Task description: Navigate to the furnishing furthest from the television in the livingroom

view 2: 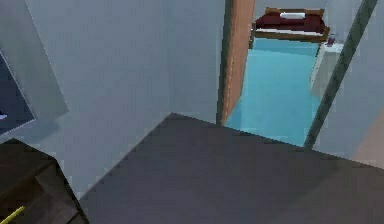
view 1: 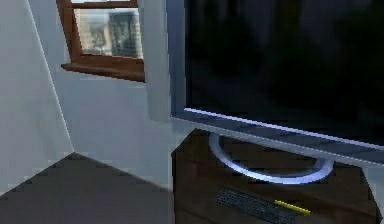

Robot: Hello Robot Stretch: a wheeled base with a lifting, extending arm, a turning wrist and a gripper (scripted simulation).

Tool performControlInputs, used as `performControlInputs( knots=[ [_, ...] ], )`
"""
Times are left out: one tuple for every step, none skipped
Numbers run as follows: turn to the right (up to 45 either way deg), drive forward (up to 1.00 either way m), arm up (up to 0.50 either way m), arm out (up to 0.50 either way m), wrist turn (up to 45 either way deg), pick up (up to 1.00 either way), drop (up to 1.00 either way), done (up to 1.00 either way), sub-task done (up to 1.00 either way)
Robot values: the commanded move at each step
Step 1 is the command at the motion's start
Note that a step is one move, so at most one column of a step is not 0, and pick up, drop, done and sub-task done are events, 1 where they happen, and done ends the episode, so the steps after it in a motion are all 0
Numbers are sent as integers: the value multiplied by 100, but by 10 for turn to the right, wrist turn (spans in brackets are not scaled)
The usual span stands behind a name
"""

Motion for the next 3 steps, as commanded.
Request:
performControlInputs(
  knots=[
    [-450, 0, 0, 0, 0, 0, 0, 0, 0],
    [-450, 0, 0, 0, 0, 0, 0, 0, 0],
    [-450, 0, 0, 0, 0, 0, 0, 0, 0]
  ],
)
